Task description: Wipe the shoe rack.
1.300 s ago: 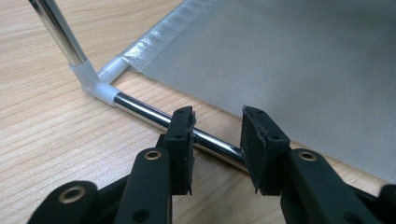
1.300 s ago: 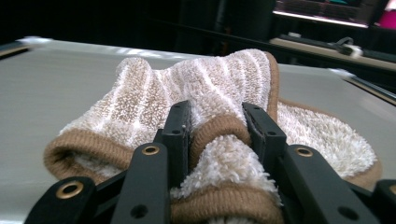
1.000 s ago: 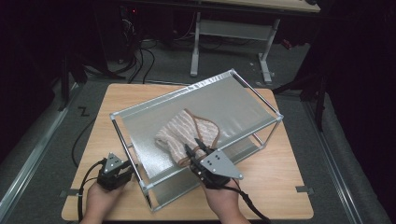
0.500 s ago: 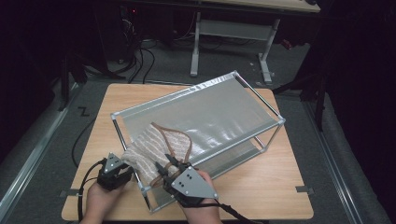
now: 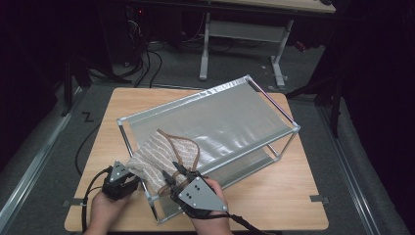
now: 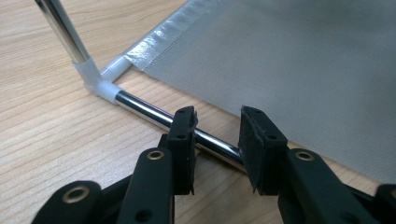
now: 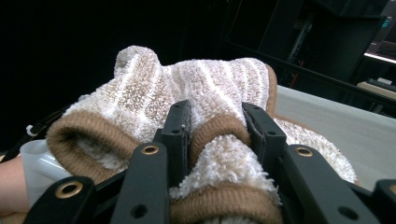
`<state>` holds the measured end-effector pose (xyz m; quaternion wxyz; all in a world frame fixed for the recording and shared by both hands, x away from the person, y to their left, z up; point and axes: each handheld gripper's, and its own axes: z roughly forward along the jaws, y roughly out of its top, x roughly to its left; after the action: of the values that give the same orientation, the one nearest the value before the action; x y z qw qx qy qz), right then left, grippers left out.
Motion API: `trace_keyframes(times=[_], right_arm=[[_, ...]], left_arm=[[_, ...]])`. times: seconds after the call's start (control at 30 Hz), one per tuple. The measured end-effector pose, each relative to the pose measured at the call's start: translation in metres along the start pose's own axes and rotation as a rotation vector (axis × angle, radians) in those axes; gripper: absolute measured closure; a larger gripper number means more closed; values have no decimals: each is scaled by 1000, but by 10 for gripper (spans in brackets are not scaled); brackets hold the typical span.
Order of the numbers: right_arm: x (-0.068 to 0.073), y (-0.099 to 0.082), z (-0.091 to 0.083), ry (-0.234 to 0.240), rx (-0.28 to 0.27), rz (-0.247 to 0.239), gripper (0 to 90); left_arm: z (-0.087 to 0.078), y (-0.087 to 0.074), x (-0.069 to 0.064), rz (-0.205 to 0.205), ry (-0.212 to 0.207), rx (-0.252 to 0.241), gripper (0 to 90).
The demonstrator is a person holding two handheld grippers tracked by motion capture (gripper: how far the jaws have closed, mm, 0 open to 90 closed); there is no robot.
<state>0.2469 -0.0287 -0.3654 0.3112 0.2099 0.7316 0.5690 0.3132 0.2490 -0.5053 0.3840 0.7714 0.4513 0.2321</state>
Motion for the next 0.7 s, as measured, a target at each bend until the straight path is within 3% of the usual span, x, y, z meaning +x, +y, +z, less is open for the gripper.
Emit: trace_keyframes(times=[0.2, 0.7], right_arm=[[-9, -3, -2, -24, -2, 6, 651], [-53, -20, -11, -175, -11, 50, 639]], left_arm=[[0, 0, 0, 6, -9, -2, 663], [0, 0, 0, 5, -11, -3, 664]])
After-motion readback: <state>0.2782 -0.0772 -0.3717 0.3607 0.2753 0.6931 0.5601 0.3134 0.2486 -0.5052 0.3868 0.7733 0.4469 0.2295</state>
